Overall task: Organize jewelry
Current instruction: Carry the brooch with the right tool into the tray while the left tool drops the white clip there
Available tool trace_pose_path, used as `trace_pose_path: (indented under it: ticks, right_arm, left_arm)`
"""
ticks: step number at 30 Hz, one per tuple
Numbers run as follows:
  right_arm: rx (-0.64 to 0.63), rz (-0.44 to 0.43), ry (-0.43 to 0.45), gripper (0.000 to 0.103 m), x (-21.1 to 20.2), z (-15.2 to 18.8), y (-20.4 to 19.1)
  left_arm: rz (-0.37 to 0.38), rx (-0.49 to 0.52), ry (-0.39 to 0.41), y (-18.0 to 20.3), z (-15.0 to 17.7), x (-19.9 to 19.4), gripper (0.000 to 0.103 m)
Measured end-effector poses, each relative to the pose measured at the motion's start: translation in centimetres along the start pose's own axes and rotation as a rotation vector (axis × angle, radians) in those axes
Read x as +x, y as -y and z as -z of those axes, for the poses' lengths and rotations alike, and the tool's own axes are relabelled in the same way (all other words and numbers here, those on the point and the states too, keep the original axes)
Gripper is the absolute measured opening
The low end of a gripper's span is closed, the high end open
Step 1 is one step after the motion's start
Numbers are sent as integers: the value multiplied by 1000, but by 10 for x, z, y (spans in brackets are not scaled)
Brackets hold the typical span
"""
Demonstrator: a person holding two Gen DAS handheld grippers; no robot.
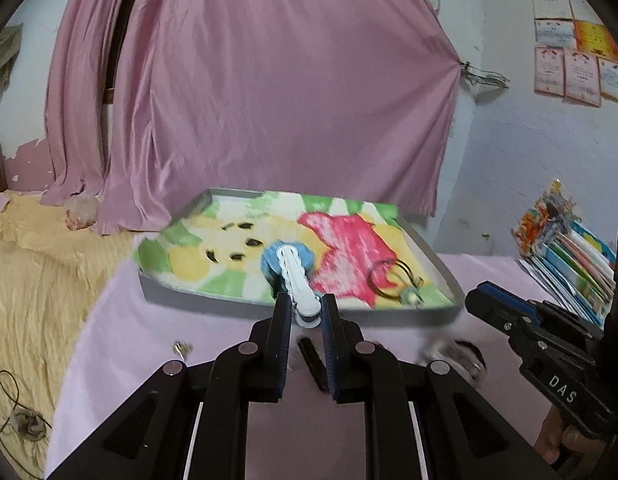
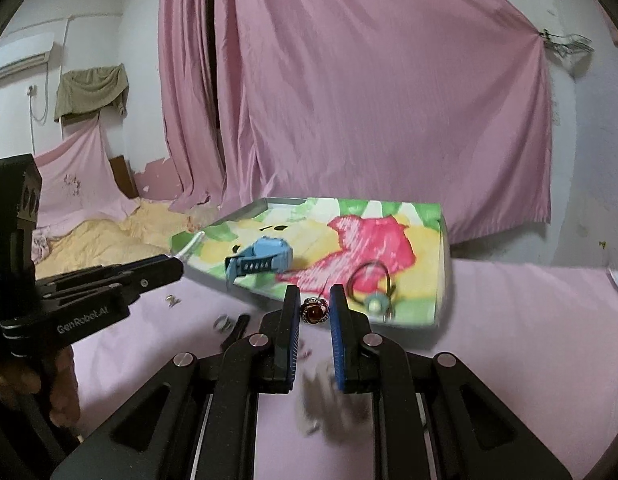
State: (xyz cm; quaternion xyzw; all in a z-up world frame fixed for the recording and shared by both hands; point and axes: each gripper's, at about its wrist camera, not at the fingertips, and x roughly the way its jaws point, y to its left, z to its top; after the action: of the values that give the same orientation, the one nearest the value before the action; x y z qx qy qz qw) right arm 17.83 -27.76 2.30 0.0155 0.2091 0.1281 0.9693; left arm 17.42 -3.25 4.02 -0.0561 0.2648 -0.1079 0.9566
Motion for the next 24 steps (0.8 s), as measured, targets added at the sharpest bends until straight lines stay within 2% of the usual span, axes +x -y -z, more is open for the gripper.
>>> trace_pose_path:
  ticks: [4,8,18,24]
  right_arm:
    - [-34,-10,-12,13,19,-20,3]
    - [-18,-17,-64,13,43,-34,5]
    - [-88,-47,-290,13,116,-41,-2]
    - [-72,-44,-410,13,146,-31,6]
  left_arm:
    - [-35,-9,-2,-15,-12,14,14]
    - [-48,-15,-28,-29,-22,34,14]
    - [-39,-77,-183,-52,-25,85,14]
    - [-15,-45,-231,-42,-22,96,14]
